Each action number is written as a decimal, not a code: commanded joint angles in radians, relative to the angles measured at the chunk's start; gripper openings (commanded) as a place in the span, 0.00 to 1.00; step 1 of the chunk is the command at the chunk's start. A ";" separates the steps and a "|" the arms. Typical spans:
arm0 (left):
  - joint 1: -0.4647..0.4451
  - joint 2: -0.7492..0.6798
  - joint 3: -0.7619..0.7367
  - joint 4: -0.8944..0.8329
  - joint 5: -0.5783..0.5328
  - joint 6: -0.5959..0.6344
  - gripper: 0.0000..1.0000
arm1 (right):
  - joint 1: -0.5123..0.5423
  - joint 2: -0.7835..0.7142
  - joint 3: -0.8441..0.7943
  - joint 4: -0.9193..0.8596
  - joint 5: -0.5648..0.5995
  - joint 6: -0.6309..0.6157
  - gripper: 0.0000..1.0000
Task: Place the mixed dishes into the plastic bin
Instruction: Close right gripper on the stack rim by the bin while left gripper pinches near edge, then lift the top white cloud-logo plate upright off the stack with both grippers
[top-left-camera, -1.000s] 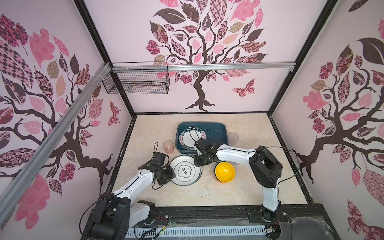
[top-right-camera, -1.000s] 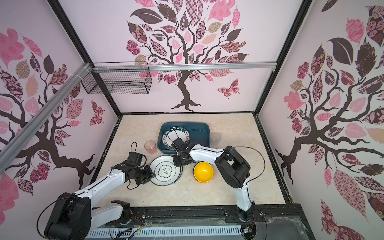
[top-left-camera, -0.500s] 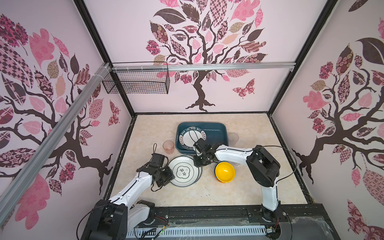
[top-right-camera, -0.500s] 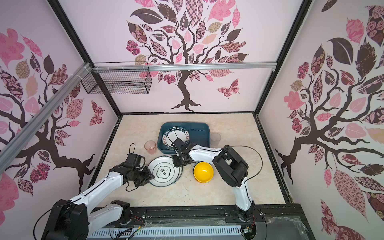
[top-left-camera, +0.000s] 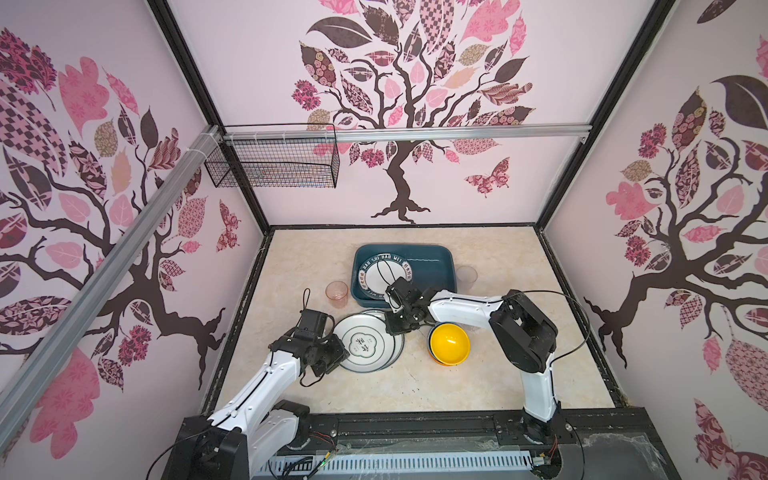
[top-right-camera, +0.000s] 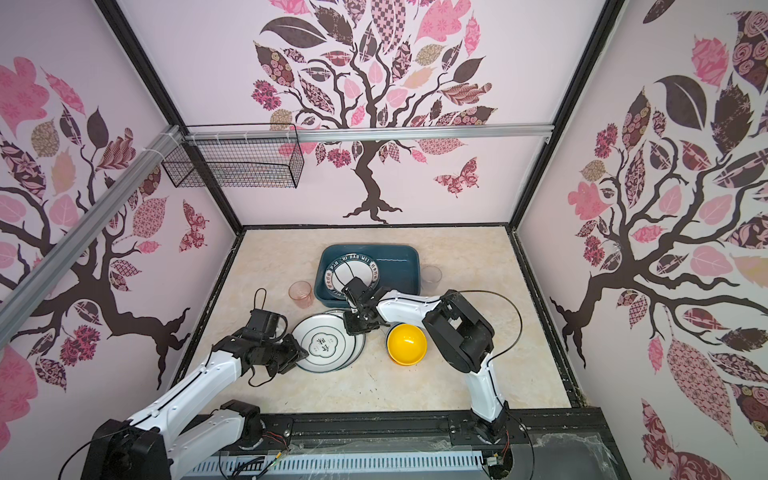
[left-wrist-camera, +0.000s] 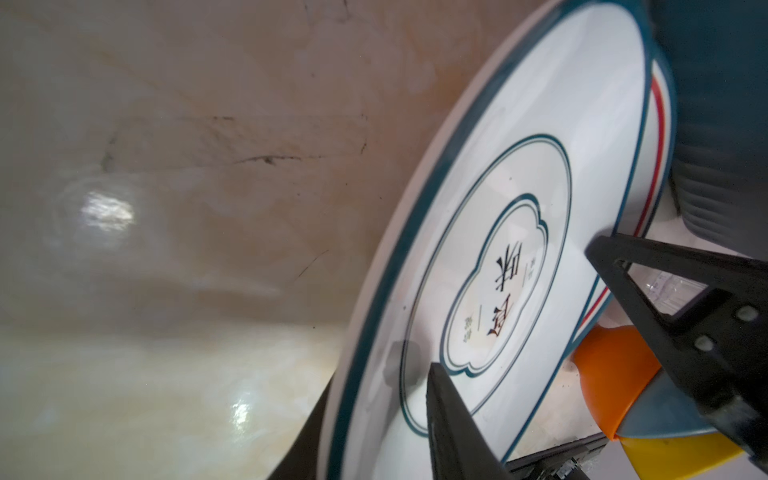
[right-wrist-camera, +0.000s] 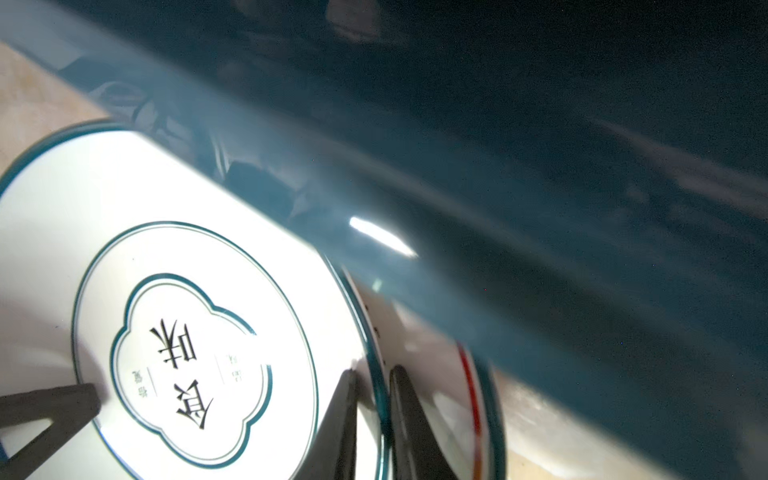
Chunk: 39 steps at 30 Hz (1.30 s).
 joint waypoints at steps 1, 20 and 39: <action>-0.006 -0.033 -0.006 -0.031 0.009 -0.011 0.30 | 0.013 0.056 0.010 -0.034 -0.001 0.001 0.17; -0.007 -0.124 0.061 -0.114 0.007 -0.011 0.00 | 0.012 -0.049 0.021 -0.050 0.026 0.002 0.35; -0.005 -0.281 0.214 -0.111 0.116 -0.039 0.00 | -0.081 -0.489 -0.198 0.056 -0.008 0.122 0.51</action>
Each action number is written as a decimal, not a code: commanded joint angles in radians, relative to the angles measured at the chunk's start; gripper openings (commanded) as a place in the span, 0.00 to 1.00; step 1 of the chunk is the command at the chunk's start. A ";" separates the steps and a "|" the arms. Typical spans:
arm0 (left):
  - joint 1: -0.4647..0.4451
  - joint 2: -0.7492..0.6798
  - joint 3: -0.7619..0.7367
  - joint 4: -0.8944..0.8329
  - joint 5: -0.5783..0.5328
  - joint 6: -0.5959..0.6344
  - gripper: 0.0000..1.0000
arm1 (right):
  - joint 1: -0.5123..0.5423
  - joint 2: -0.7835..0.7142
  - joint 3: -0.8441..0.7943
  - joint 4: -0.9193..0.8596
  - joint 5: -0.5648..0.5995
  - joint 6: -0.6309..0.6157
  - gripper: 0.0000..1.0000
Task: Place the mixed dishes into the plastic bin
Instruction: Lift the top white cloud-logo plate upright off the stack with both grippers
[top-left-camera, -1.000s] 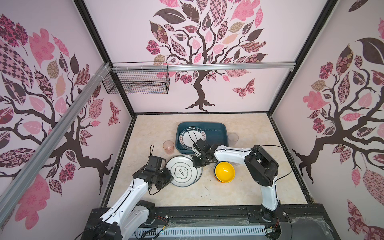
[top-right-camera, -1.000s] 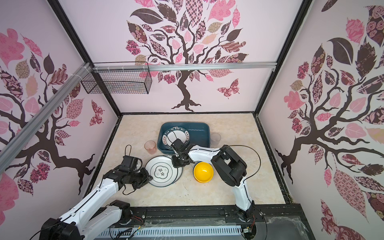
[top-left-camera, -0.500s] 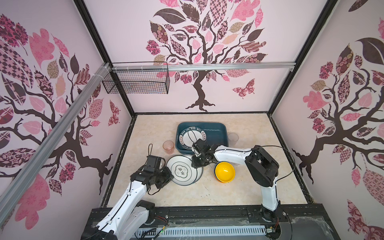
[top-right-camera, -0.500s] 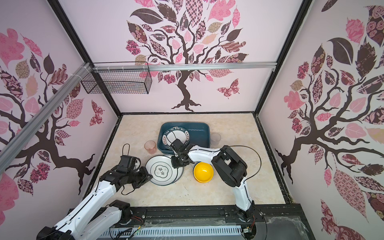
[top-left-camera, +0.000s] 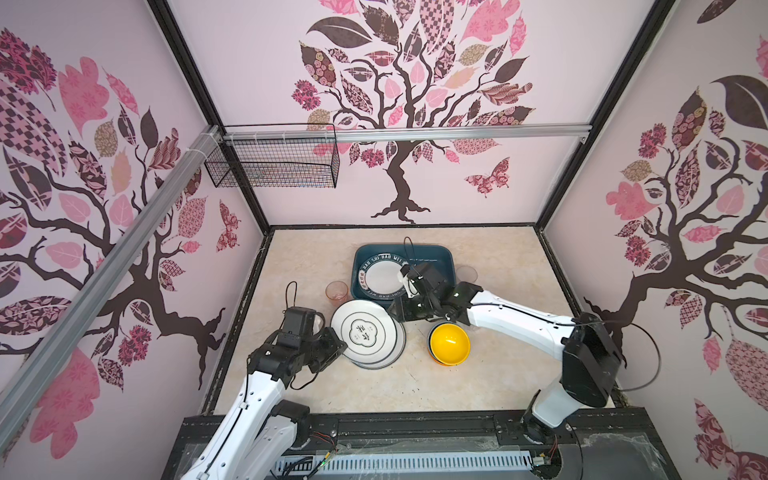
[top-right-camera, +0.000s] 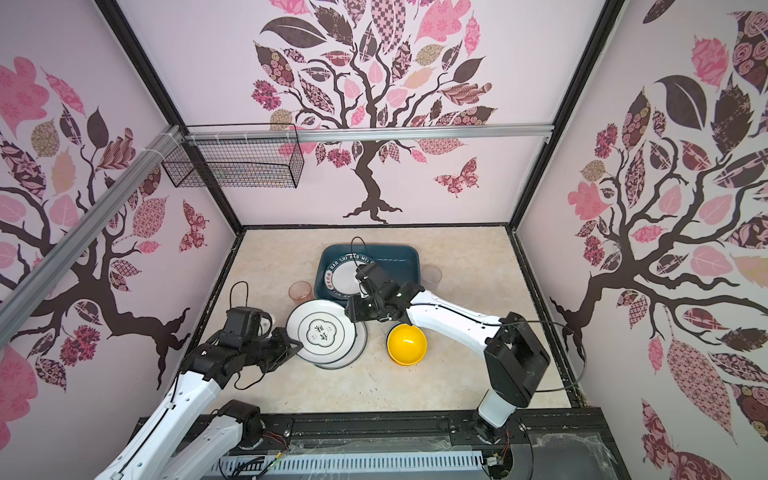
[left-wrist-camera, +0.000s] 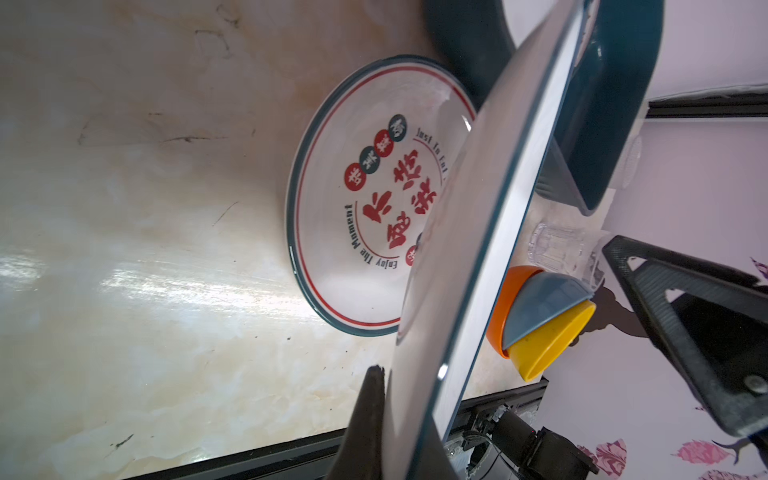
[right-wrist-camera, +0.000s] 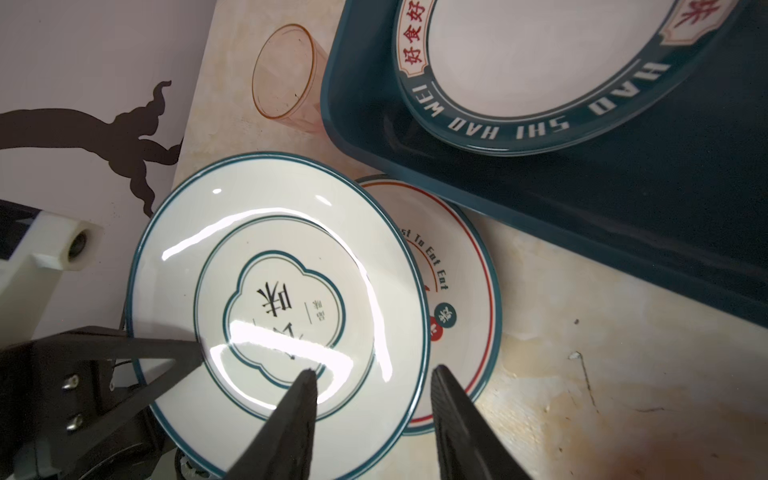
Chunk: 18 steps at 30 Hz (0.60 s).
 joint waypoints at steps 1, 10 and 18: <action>-0.003 -0.034 0.067 0.082 0.064 -0.020 0.00 | -0.058 -0.091 -0.081 0.060 -0.062 0.069 0.52; -0.004 -0.012 0.080 0.263 0.163 -0.100 0.00 | -0.108 -0.208 -0.241 0.221 -0.145 0.165 0.57; -0.007 0.012 0.106 0.320 0.192 -0.122 0.00 | -0.109 -0.178 -0.227 0.305 -0.223 0.212 0.52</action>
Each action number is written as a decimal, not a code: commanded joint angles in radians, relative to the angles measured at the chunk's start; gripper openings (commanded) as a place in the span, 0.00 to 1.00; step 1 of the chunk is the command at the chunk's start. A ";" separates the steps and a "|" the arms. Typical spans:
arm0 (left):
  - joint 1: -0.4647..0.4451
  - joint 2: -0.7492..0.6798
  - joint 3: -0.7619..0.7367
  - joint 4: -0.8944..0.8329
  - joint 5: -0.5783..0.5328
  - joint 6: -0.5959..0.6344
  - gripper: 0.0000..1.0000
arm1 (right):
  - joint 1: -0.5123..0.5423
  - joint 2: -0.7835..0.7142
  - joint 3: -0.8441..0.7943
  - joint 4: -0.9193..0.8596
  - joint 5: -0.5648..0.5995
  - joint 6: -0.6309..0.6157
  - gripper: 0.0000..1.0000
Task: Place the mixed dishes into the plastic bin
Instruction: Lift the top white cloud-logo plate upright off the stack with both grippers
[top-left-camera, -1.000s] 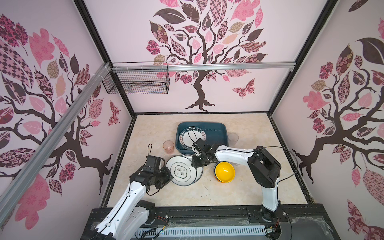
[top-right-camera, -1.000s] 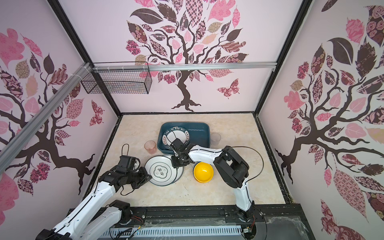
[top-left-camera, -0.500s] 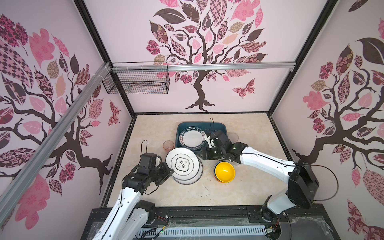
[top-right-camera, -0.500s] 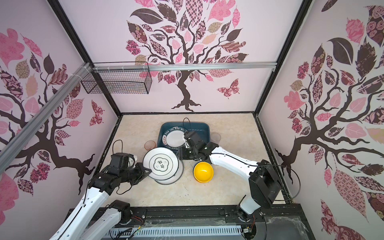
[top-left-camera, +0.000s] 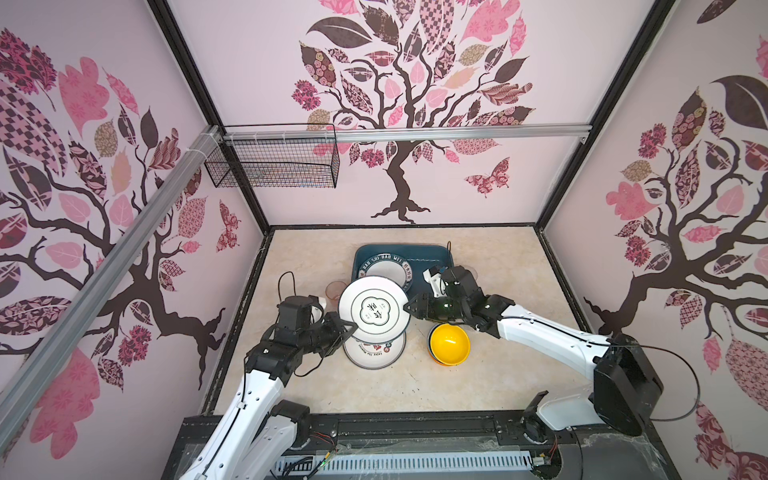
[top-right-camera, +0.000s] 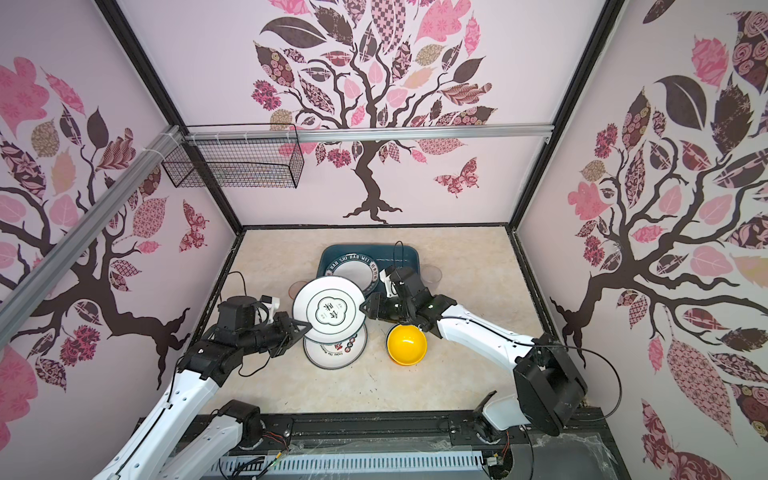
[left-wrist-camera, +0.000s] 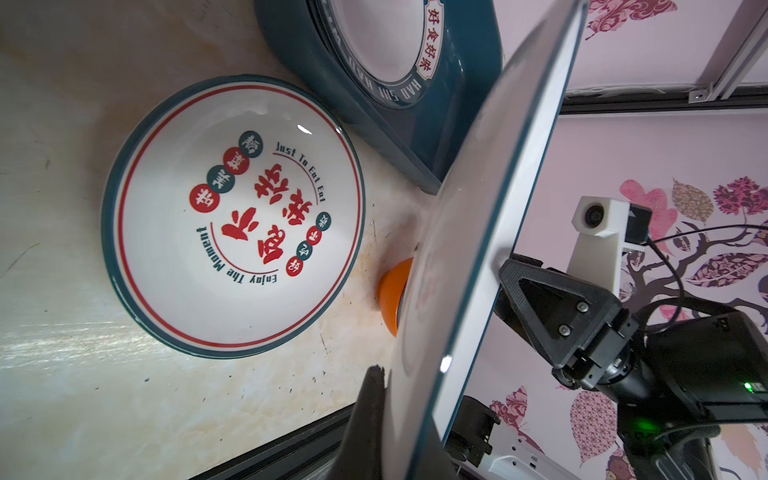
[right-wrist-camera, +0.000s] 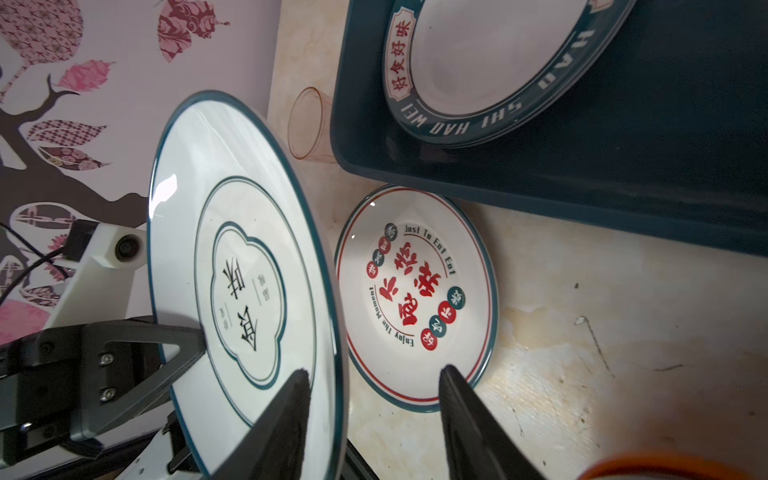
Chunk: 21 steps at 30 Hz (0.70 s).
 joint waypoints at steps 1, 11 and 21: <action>-0.006 -0.010 0.063 0.104 0.041 -0.015 0.00 | 0.003 0.003 0.034 0.050 -0.047 0.030 0.50; -0.013 0.003 0.062 0.124 0.041 -0.017 0.00 | 0.003 0.049 0.079 0.064 -0.061 0.055 0.17; -0.012 -0.002 0.069 0.084 -0.015 0.013 0.33 | -0.046 0.064 0.134 0.025 -0.023 0.046 0.06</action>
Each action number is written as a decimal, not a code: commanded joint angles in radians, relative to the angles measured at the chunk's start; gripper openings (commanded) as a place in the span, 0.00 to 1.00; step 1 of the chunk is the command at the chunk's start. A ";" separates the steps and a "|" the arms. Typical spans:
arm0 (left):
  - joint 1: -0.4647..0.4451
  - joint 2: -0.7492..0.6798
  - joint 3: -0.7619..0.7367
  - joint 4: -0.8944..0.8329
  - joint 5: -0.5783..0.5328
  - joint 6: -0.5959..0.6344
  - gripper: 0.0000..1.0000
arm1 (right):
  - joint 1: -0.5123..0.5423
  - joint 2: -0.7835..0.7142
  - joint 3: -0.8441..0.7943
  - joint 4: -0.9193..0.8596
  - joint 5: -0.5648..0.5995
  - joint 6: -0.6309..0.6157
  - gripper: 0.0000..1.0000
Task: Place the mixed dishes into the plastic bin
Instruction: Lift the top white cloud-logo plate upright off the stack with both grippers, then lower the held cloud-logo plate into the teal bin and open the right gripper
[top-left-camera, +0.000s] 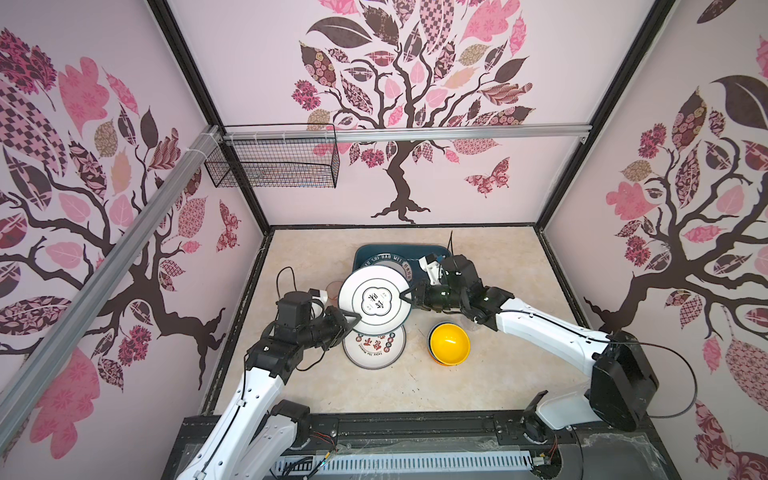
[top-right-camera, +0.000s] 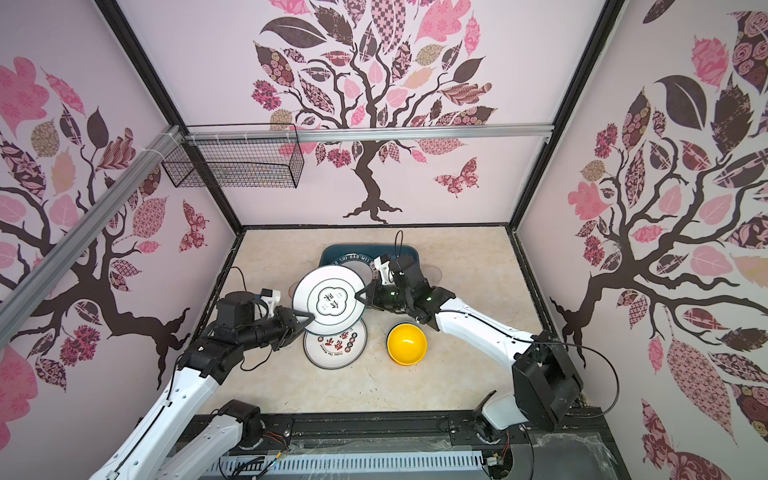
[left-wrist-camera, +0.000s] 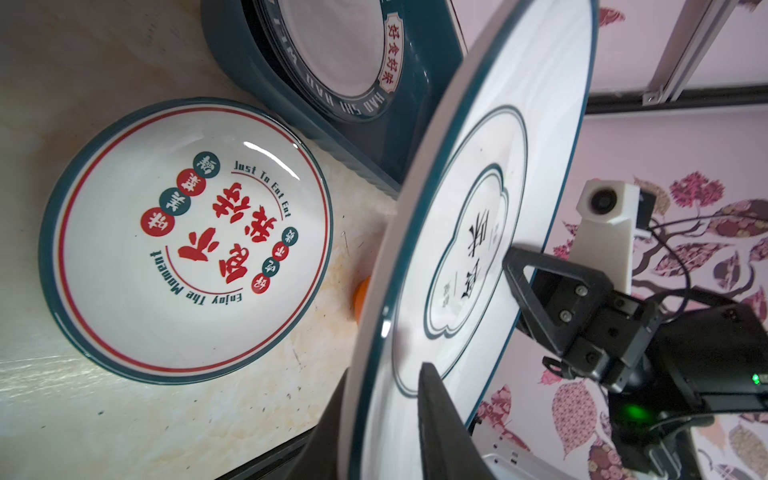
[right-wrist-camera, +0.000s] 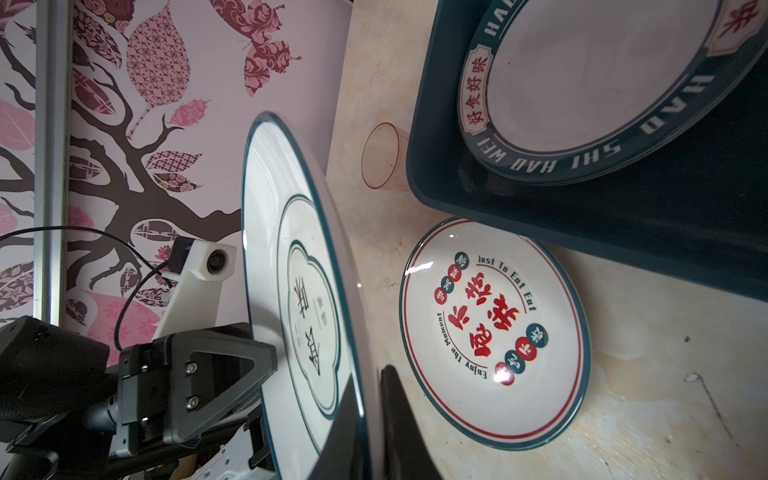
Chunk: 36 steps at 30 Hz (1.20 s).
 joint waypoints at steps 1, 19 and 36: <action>-0.002 -0.022 0.054 0.009 -0.025 0.041 0.37 | -0.043 0.034 0.044 -0.036 0.037 -0.029 0.05; -0.002 -0.105 0.022 -0.110 -0.085 0.078 0.49 | -0.212 0.373 0.308 -0.084 0.109 -0.061 0.02; -0.002 -0.107 -0.011 -0.113 -0.087 0.075 0.49 | -0.225 0.627 0.472 -0.092 0.151 -0.042 0.04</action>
